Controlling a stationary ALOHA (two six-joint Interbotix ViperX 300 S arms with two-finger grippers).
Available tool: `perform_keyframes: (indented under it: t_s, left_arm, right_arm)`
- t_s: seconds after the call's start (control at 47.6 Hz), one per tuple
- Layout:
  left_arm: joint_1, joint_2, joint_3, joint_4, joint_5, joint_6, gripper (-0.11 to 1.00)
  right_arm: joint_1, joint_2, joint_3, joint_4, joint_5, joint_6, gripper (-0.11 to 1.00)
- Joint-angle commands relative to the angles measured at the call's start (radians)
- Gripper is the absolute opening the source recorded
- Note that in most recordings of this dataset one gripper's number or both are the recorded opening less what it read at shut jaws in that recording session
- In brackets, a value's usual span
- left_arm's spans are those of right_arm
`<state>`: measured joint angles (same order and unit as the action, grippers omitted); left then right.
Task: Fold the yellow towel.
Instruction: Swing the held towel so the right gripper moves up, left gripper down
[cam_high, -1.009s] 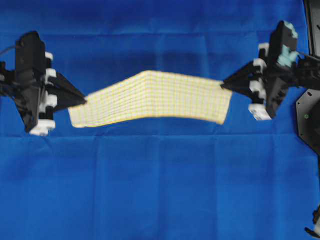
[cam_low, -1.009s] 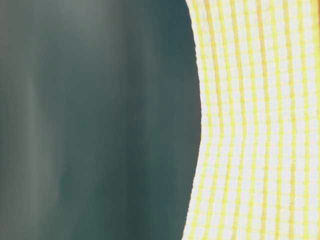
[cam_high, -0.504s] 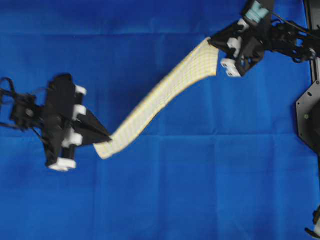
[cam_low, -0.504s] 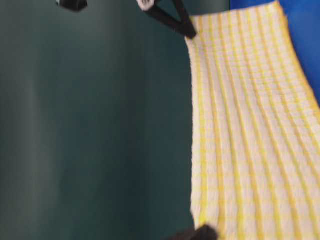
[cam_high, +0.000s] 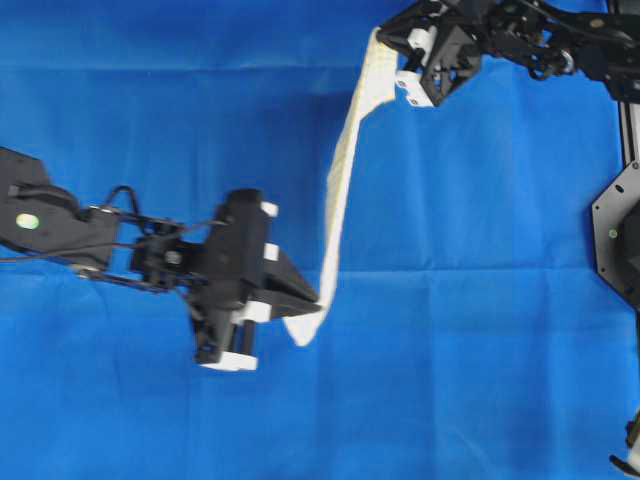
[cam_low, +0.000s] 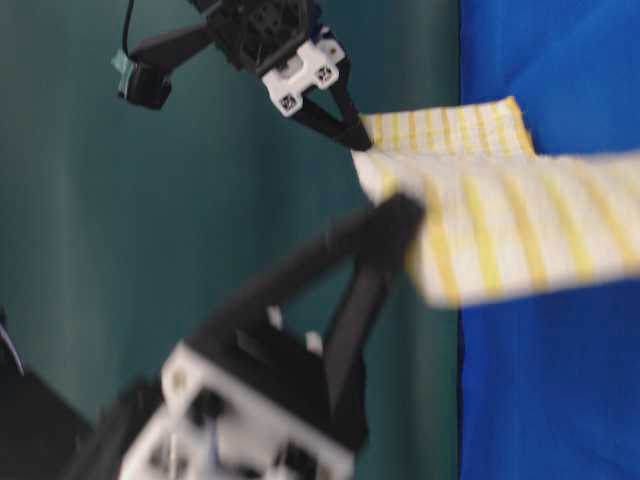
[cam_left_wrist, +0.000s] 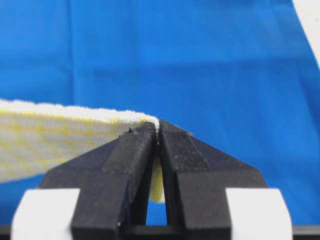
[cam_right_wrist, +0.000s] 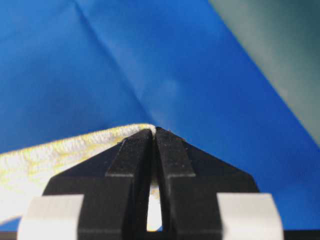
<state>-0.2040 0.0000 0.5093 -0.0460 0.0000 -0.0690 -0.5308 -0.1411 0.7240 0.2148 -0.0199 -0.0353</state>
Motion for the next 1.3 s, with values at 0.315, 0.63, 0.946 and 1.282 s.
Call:
perform_keyframes:
  t_s: [0.315, 0.63, 0.946, 1.282]
  left_arm:
    - [-0.008, 0.12, -0.222, 0.002, 0.018, 0.103, 0.02]
    - [-0.002, 0.135, -0.227, 0.002, -0.009, 0.104, 0.02]
    - [0.041, 0.221, -0.242, 0.002, -0.121, 0.107, 0.02]
    - [0.035, 0.284, -0.25, -0.006, -0.141, 0.092, 0.02]
  right_arm:
    - [-0.04, 0.028, -0.077, -0.021, -0.006, -0.005, 0.01]
    - [-0.063, -0.003, -0.041, -0.023, -0.005, -0.006, 0.01]
    - [-0.081, -0.077, 0.035, -0.023, -0.003, -0.006, 0.01]
    - [-0.074, -0.048, 0.017, -0.023, 0.029, -0.008, 0.01]
